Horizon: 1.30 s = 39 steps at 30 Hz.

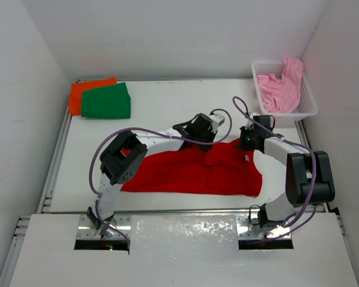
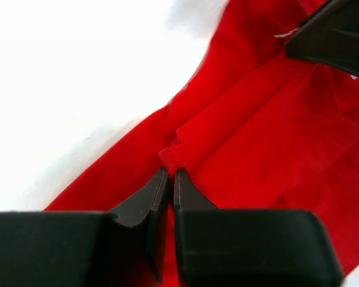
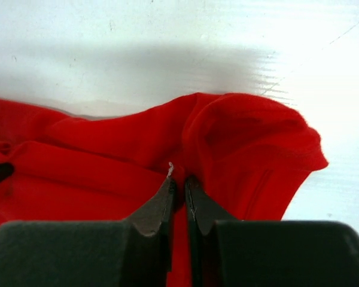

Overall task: Fold and stack the t-shirts
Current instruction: Fold the other side of the tshirt into a rectangle

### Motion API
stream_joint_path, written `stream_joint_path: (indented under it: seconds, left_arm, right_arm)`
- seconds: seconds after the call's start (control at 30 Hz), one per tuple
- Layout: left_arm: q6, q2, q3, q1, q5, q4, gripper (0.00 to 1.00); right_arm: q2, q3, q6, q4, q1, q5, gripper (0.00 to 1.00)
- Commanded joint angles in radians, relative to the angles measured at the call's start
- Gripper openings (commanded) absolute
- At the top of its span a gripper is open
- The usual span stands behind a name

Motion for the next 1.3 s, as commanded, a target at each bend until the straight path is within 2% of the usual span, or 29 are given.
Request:
stream_joint_path:
  seconds: [0.0,0.03,0.07,0.1,0.13,0.17,0.3,0.4,0.5,0.53,0.67,0.73,0.8,0.87,1.03,1.27]
  left_arm:
    - [-0.015,-0.009,-0.011,0.007,-0.041,0.019,0.09]
    - [-0.013,-0.009,-0.015,0.007,-0.039,0.017,0.13]
    - [-0.010,-0.009,-0.015,0.007,-0.036,0.019,0.23]
    - [-0.006,-0.010,-0.015,0.005,-0.033,0.016,0.27]
    - [-0.001,-0.012,-0.014,0.007,-0.038,0.017,0.32]
    - [0.003,-0.012,-0.012,0.007,-0.042,0.016,0.34]
    - [0.013,-0.015,-0.006,0.007,-0.085,-0.001,0.38]
    - [0.014,-0.012,0.009,0.007,-0.116,-0.021,0.39]
    - [0.017,-0.009,0.023,0.007,-0.127,-0.039,0.39]
    - [0.017,-0.007,0.026,0.005,-0.125,-0.044,0.39]
    - [0.022,0.000,0.043,0.007,-0.121,-0.058,0.39]
    - [0.023,0.008,0.044,0.007,-0.119,-0.059,0.39]
    - [0.020,0.011,0.041,0.007,-0.099,-0.059,0.39]
    - [0.013,0.013,0.043,0.007,-0.076,-0.055,0.39]
    - [0.014,0.025,0.057,0.007,-0.072,-0.058,0.39]
    - [0.010,0.039,0.046,0.007,-0.065,-0.052,0.38]
  right_arm:
    - [-0.002,0.048,-0.034,0.001,-0.003,0.030,0.11]
    - [-0.002,0.050,-0.038,-0.002,-0.003,0.032,0.12]
    - [-0.002,0.057,-0.038,-0.006,-0.003,0.034,0.15]
    - [-0.004,0.062,-0.040,-0.011,-0.003,0.037,0.22]
    - [-0.013,0.070,-0.046,-0.016,-0.002,0.038,0.23]
    - [-0.019,0.074,-0.046,-0.026,-0.005,0.041,0.25]
    - [-0.089,0.082,-0.026,-0.057,-0.003,0.050,0.43]
    - [-0.171,0.064,0.026,-0.121,-0.003,0.087,0.50]
    - [-0.239,0.019,0.082,-0.190,-0.005,0.086,0.51]
    - [-0.249,-0.013,0.098,-0.200,-0.003,0.054,0.47]
    - [-0.240,-0.074,0.156,-0.229,-0.003,-0.008,0.18]
    - [-0.223,-0.091,0.184,-0.232,-0.003,-0.002,0.19]
    - [-0.214,-0.099,0.196,-0.229,-0.003,0.003,0.31]
    - [-0.192,-0.101,0.202,-0.215,-0.005,-0.014,0.37]
    - [-0.120,-0.107,0.222,-0.168,-0.012,-0.045,0.37]
    - [-0.082,-0.111,0.230,-0.187,-0.014,-0.055,0.36]
